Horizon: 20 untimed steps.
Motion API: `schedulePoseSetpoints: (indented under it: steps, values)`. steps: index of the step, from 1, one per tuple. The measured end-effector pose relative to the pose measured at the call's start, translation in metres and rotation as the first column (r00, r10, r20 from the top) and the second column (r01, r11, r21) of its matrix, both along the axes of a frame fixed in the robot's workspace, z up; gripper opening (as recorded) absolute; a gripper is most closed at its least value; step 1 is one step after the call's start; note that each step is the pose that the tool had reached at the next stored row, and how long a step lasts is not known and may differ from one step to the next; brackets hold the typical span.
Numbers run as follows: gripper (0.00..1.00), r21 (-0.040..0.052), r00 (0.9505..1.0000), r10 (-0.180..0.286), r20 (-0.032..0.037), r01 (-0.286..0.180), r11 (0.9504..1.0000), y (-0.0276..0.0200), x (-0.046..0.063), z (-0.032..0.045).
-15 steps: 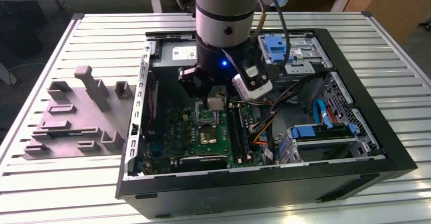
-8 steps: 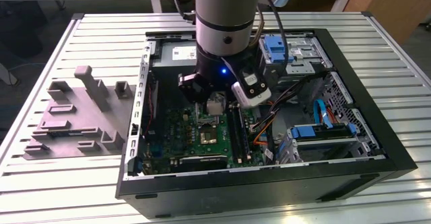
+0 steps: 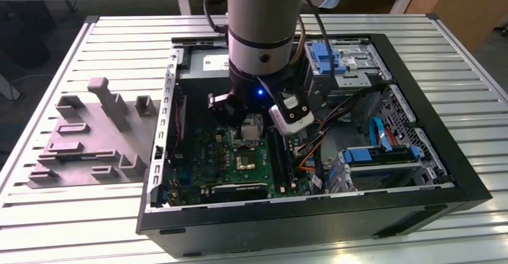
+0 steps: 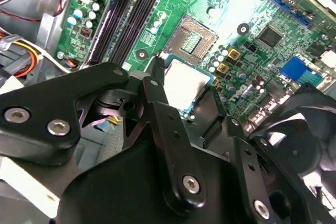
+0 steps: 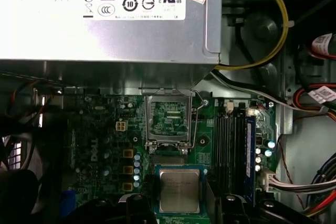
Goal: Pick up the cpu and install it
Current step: 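Place the cpu into insertion slot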
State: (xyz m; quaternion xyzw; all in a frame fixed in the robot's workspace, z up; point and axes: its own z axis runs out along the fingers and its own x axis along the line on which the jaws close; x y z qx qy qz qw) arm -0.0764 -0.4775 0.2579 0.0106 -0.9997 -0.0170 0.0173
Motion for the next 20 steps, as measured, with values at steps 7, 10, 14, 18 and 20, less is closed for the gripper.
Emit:
schedulePoseSetpoints:
  steps: [7, 10, 14, 18, 20]
  values:
    - [0.47, 0.0001, 1.0, 0.0, -0.0028, 0.0, 1.0, 0.0, -0.001, -0.0128]
    - [0.47, 0.0, 1.0, 0.0, -0.0039, 0.0, 1.0, 0.0, -0.002, -0.0183]
    - [0.47, 0.0, 1.0, 0.0, -0.0058, 0.0, 1.0, 0.0, -0.002, -0.0256]
    - [0.47, -0.0003, 1.0, 0.0, -0.0066, 0.0, 1.0, 0.0, -0.003, -0.0287]
    - [0.47, -0.0001, 1.0, 0.0, -0.0065, 0.0, 1.0, 0.0, -0.003, -0.0333]
